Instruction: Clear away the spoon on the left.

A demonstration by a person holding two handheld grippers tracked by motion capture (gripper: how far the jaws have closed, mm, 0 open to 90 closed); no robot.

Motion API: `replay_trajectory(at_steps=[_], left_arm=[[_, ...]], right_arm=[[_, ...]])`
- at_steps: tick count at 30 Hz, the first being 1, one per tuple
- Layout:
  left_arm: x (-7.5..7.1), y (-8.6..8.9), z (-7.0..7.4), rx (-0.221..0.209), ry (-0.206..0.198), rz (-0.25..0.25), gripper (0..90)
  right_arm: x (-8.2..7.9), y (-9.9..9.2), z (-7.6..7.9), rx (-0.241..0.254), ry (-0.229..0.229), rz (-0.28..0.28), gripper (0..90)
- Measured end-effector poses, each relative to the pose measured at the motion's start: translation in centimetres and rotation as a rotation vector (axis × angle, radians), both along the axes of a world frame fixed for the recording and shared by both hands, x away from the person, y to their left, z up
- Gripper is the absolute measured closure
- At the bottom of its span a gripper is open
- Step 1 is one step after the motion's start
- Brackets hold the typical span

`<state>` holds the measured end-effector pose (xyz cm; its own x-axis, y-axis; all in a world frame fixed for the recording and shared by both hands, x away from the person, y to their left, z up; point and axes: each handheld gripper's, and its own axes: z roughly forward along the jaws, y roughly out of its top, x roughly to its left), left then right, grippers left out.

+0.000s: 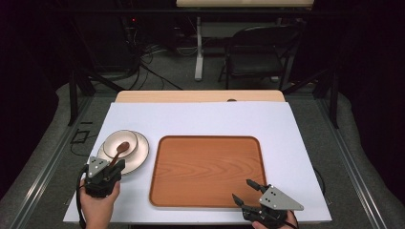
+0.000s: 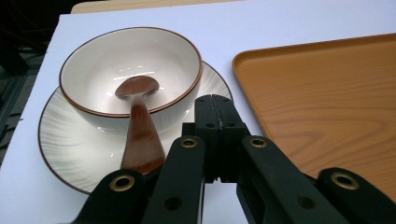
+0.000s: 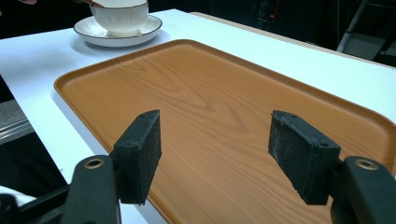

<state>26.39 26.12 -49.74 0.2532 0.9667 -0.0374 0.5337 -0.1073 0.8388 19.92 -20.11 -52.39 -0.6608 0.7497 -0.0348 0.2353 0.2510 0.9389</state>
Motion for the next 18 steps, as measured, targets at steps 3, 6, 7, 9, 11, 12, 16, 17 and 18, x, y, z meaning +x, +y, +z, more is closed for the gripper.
replay_trajectory(at_steps=[3,6,7,9,11,12,16,17,18], left_arm=[[0.1,0.4,0.0,0.000,0.001,0.012,89.7],[0.2,1.2,0.0,-0.002,0.003,0.039,89.7],[0.2,1.2,0.0,-0.002,0.003,0.039,89.7],[0.3,1.5,0.0,-0.003,0.004,0.050,89.7],[0.3,1.8,0.0,-0.002,0.004,0.061,89.7],[0.4,2.2,-0.1,-0.005,0.005,0.071,89.7],[0.5,2.8,-0.2,-0.020,-0.002,0.092,89.7],[0.5,2.8,-0.2,-0.020,-0.002,0.092,89.7],[0.5,3.3,-0.3,-0.026,-0.010,0.105,89.6]], right_arm=[[0.0,0.0,0.0,0.002,-0.001,-0.001,34.2],[0.0,-0.1,0.0,0.003,0.002,-0.001,34.3],[0.0,0.0,0.0,0.002,0.002,0.000,34.3],[0.0,-0.1,0.0,0.001,-0.002,0.001,34.3],[0.0,-0.1,0.0,0.003,-0.003,0.000,34.3],[0.0,-0.1,0.0,0.002,-0.003,0.000,34.3],[0.0,-0.1,0.1,0.002,-0.003,-0.001,34.4],[0.0,-0.1,0.1,0.002,-0.003,-0.001,34.4],[0.0,-0.1,0.1,0.000,-0.004,-0.001,34.5]])
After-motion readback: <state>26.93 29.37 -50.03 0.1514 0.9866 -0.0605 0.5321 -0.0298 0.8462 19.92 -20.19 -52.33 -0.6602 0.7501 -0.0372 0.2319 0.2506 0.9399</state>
